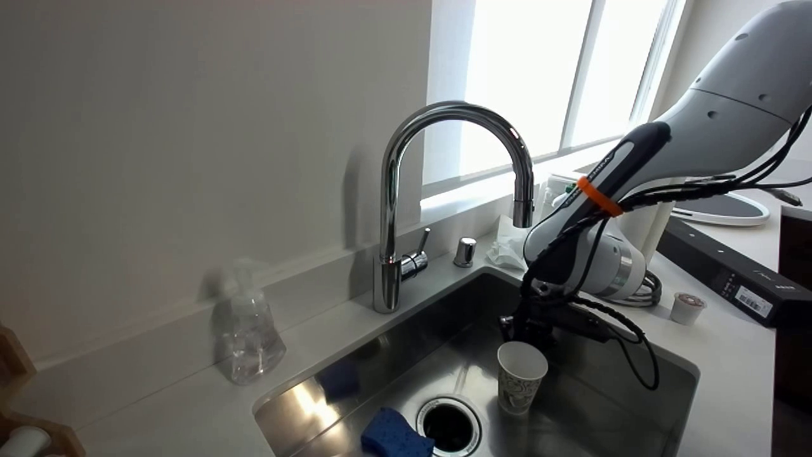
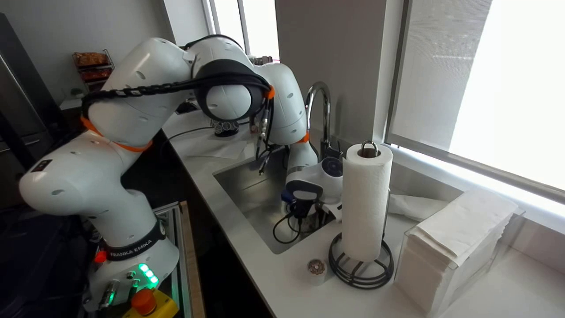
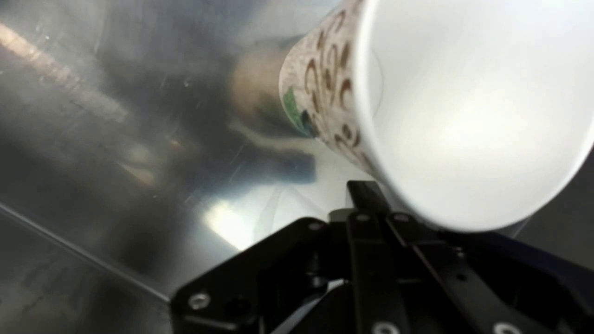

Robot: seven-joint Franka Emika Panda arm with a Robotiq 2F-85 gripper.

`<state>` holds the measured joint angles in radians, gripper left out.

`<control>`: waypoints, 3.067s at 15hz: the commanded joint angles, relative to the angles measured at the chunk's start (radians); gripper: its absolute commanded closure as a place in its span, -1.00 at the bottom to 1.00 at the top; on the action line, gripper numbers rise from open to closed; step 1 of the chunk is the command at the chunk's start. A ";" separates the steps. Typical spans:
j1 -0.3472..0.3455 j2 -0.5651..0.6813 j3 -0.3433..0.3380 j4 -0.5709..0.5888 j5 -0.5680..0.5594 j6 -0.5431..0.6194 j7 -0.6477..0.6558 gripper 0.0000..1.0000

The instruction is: Put the paper cup inside the sink under the tap

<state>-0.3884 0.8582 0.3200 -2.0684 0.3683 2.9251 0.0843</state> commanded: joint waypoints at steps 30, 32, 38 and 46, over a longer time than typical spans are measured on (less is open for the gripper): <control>0.539 -0.844 -0.552 -0.720 0.014 0.139 -0.378 1.00; 0.530 -0.888 -0.577 -0.678 -0.113 -0.012 -0.387 0.46; 0.451 -1.193 -0.407 -0.674 -0.340 -0.448 -0.341 -0.20; 0.558 -1.641 -0.228 -0.630 -0.249 -0.947 -0.152 -1.00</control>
<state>0.1277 -0.6214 0.0518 -2.7130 0.0698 2.1192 -0.1770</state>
